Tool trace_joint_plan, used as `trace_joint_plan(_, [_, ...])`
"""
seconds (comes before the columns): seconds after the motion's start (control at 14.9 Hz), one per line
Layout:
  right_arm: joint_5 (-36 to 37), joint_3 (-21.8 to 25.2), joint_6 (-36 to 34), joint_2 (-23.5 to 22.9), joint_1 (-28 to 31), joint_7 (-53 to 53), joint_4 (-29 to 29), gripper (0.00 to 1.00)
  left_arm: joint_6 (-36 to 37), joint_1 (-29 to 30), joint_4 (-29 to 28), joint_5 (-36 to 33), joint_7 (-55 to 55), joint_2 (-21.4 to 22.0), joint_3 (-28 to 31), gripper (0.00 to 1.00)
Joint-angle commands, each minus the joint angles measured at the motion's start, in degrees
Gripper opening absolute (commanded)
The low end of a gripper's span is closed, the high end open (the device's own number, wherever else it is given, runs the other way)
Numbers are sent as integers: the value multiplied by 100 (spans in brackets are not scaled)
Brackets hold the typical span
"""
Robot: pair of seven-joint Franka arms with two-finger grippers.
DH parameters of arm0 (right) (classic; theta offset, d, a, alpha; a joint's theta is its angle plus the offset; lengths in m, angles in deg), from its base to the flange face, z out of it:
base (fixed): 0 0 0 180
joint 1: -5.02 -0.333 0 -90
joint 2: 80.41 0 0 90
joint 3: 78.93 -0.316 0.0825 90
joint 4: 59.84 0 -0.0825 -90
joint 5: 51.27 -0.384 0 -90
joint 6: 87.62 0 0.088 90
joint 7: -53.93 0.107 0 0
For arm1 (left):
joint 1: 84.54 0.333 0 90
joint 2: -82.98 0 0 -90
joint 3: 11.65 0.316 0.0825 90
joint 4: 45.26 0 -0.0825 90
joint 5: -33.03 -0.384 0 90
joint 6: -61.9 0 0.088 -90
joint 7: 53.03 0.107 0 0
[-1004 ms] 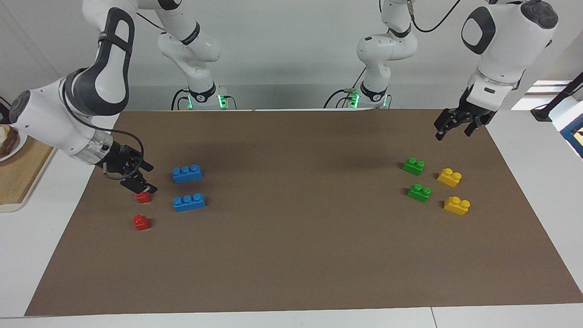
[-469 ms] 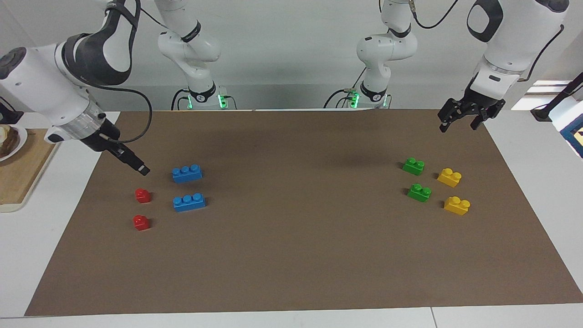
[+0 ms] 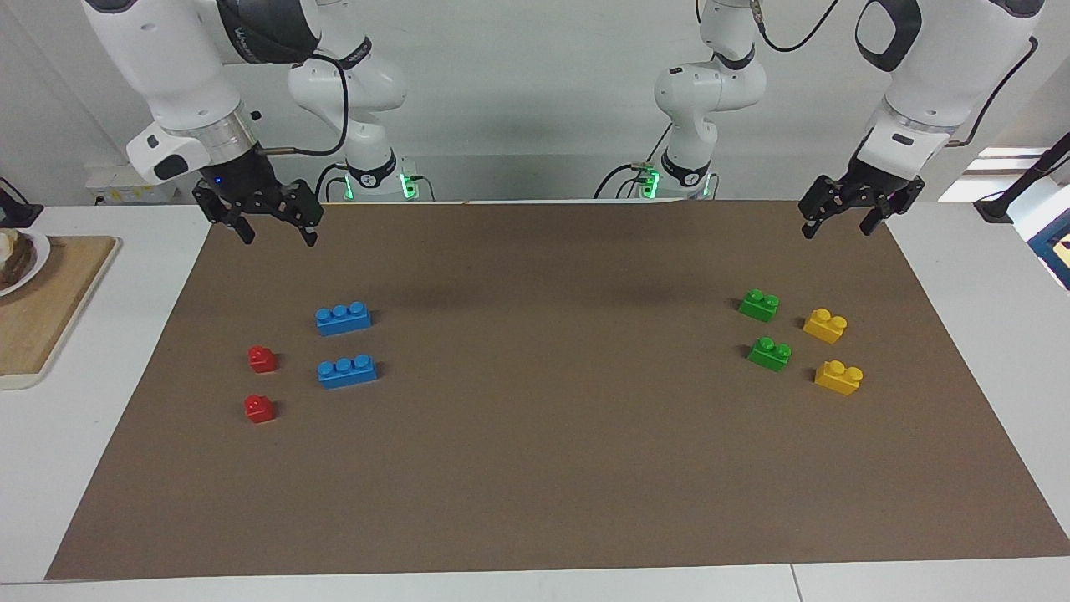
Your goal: Remove green block with left arm and hold with right
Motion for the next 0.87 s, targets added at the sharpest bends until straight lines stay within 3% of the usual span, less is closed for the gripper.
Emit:
trace_joint_plan(0.0, [172,3,-334,7,39,-548,-182,100,118,-83,75,-50,-8,-30,61,100])
trace_joint_plan(0.27, [225,12,-686,-10,83,-645,-322,100,136,-75,101,-50,-114,-39,53,100])
trace_joint_plan(0.8, [400,12,-739,7,48,-637,-278,100,136,-66,93,-32,-192,-13,44,100])
